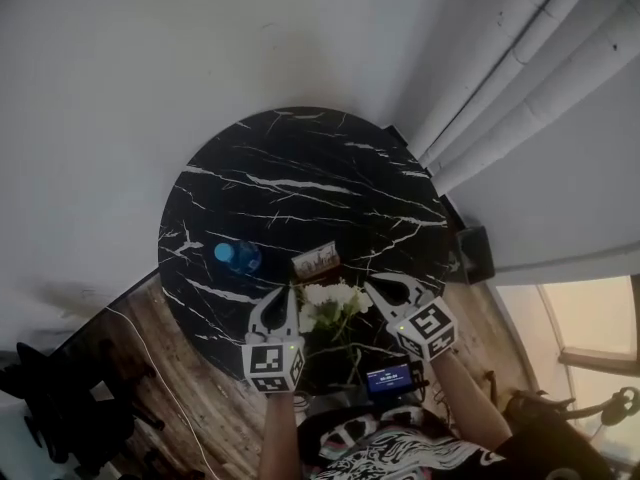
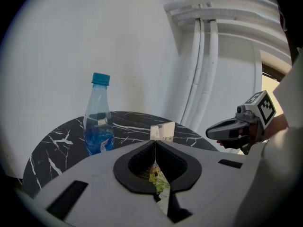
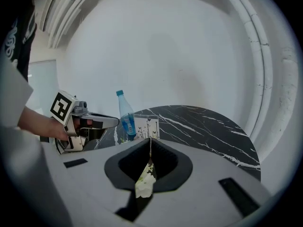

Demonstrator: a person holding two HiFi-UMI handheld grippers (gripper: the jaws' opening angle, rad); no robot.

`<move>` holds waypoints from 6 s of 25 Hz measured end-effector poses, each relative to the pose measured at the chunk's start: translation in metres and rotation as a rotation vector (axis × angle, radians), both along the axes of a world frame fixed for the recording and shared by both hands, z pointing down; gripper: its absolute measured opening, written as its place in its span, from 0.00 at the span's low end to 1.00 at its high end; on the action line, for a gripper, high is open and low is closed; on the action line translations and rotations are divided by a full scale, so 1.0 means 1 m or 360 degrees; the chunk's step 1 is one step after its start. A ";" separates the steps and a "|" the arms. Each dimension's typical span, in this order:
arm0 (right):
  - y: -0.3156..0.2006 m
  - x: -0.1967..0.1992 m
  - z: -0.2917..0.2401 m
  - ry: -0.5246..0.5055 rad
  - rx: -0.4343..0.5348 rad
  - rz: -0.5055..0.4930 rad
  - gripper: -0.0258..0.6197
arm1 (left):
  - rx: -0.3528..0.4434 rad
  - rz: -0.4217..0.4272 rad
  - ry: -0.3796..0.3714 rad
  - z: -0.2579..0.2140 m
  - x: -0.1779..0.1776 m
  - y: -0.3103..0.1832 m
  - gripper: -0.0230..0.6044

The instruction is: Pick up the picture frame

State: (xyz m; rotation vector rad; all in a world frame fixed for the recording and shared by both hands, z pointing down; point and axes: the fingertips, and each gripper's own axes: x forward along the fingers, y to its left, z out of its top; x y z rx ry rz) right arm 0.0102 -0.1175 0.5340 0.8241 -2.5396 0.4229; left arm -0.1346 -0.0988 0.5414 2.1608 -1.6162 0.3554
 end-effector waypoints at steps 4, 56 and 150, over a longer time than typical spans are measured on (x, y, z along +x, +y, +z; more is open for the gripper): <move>-0.008 -0.002 0.012 0.0017 -0.0019 -0.0021 0.07 | -0.0023 0.0011 -0.0038 0.012 -0.001 -0.005 0.06; -0.050 -0.060 0.110 0.0167 -0.0062 -0.0558 0.30 | -0.0217 0.0443 -0.0084 0.097 0.022 -0.047 0.33; -0.008 -0.039 -0.006 0.0000 -0.0005 -0.0210 0.27 | -0.0178 0.0349 0.0257 -0.019 0.042 -0.017 0.31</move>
